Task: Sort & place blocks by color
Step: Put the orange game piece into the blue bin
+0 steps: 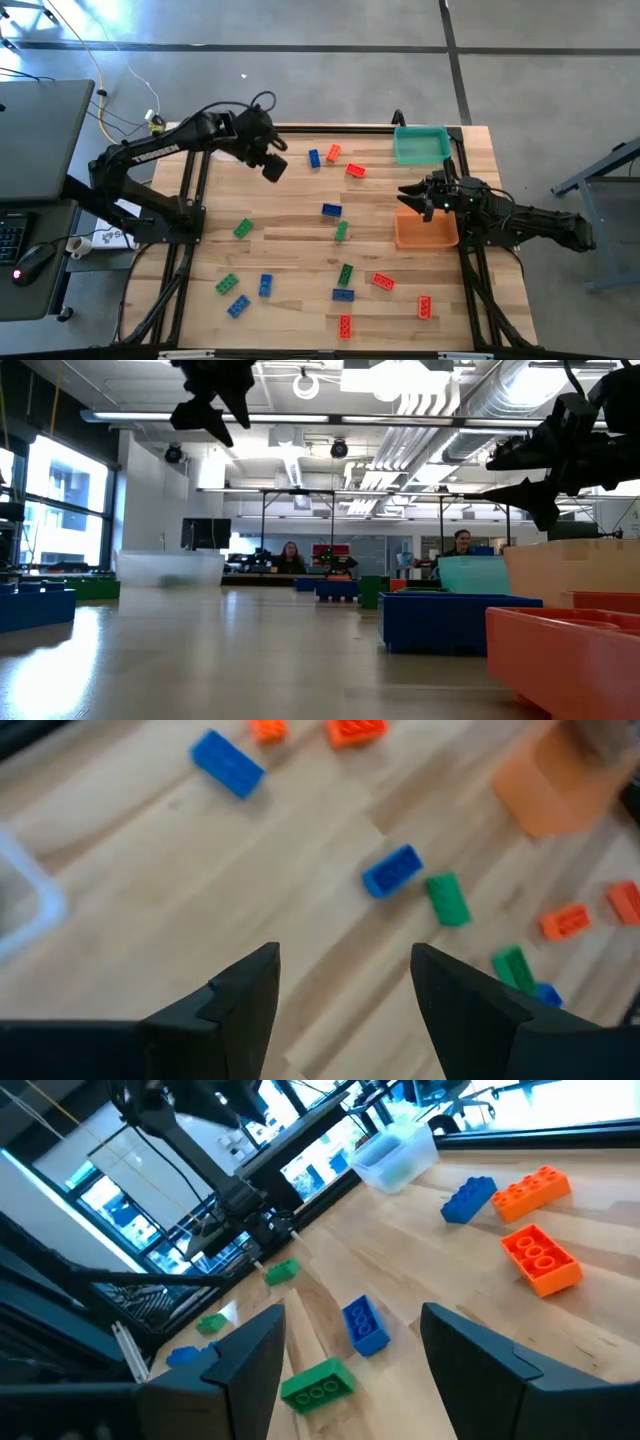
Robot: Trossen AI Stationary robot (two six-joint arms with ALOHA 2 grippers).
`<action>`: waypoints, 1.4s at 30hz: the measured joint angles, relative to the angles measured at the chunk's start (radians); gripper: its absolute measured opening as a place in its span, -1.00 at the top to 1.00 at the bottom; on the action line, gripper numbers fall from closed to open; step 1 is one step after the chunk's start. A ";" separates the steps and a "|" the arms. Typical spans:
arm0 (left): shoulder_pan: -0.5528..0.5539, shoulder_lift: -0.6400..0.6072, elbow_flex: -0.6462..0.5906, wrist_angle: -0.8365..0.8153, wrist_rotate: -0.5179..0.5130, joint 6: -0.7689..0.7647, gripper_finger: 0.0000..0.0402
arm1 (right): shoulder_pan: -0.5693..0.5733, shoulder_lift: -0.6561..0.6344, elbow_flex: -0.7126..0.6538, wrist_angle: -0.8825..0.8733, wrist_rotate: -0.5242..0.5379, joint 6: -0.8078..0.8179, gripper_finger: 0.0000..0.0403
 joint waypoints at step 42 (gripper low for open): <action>0.116 0.002 -0.012 0.010 -0.272 0.317 -0.05 | -0.056 1.030 0.925 -0.483 0.144 -0.475 -0.11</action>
